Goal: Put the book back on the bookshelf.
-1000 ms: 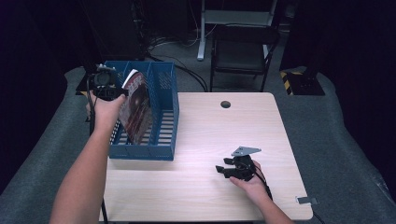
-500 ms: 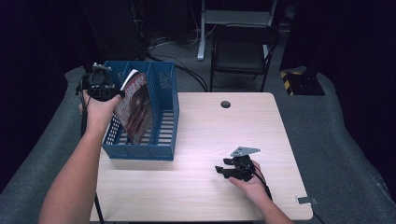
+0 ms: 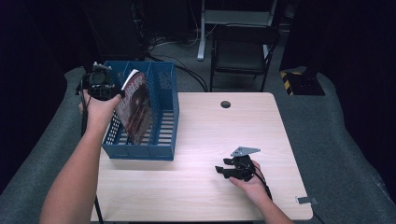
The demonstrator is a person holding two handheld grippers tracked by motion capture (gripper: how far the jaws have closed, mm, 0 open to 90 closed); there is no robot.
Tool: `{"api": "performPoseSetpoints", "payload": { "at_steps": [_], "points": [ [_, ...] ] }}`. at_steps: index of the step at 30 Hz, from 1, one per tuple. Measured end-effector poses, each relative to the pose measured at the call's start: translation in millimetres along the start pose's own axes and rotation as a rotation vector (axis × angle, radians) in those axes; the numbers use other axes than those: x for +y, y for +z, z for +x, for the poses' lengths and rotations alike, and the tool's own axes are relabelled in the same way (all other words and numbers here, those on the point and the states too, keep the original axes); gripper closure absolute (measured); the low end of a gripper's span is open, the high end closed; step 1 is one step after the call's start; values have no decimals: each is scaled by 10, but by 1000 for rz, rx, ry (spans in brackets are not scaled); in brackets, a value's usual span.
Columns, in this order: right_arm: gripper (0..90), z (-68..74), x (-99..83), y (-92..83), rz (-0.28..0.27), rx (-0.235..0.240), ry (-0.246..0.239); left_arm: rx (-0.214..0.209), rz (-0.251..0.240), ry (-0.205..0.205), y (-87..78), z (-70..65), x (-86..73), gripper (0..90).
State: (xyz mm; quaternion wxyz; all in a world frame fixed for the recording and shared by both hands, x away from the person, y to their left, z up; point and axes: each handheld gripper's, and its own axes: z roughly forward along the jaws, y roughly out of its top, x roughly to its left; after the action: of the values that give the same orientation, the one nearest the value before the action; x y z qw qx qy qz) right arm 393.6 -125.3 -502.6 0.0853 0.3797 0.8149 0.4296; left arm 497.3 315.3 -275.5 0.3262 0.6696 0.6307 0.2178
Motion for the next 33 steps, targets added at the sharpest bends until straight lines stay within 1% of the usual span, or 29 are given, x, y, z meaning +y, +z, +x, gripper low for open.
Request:
{"api": "performPoseSetpoints", "payload": {
  "at_steps": [3,5,6,7,8,12,15,17,18,21,23,24,26,27,30,31,33],
  "points": [
    [457,0,0,3,1,4,1,4,0,-1,-1,3,-1,842],
    [457,2,2,3,6,3,1,10,-10,2,6,9,0,843],
    [457,3,0,6,-1,1,2,11,-11,3,6,9,0,844],
    [457,-3,0,4,2,0,-3,7,-15,1,8,9,-2,844],
    [457,-1,-1,2,3,0,6,4,-15,0,8,7,-2,844],
    [457,-1,0,1,1,1,11,-8,-18,2,9,-7,-3,844],
    [457,-2,-2,0,3,0,7,-2,-23,8,16,-16,6,844],
    [457,2,-1,-1,2,3,11,0,-23,0,21,-27,13,845],
    [457,2,-1,-2,2,2,11,5,-27,9,26,-25,19,845],
    [457,-10,1,-8,7,4,5,0,-29,-2,29,-32,30,845],
    [457,-9,-1,-8,10,3,15,2,-31,6,28,-29,45,846],
    [457,-18,-1,-8,8,2,4,8,-37,2,26,-27,56,846],
    [457,-15,-1,-9,8,3,6,14,-41,1,18,-23,78,846],
    [457,-19,1,-9,6,1,-2,13,-43,-2,15,-20,92,846],
    [457,-18,1,-9,0,1,8,27,-60,-15,12,-19,127,846],
    [457,-20,1,-10,1,3,7,28,-60,-18,9,-17,137,846],
    [457,-24,-1,-12,-1,1,3,34,-78,-33,8,-17,149,846]
  ]
}}
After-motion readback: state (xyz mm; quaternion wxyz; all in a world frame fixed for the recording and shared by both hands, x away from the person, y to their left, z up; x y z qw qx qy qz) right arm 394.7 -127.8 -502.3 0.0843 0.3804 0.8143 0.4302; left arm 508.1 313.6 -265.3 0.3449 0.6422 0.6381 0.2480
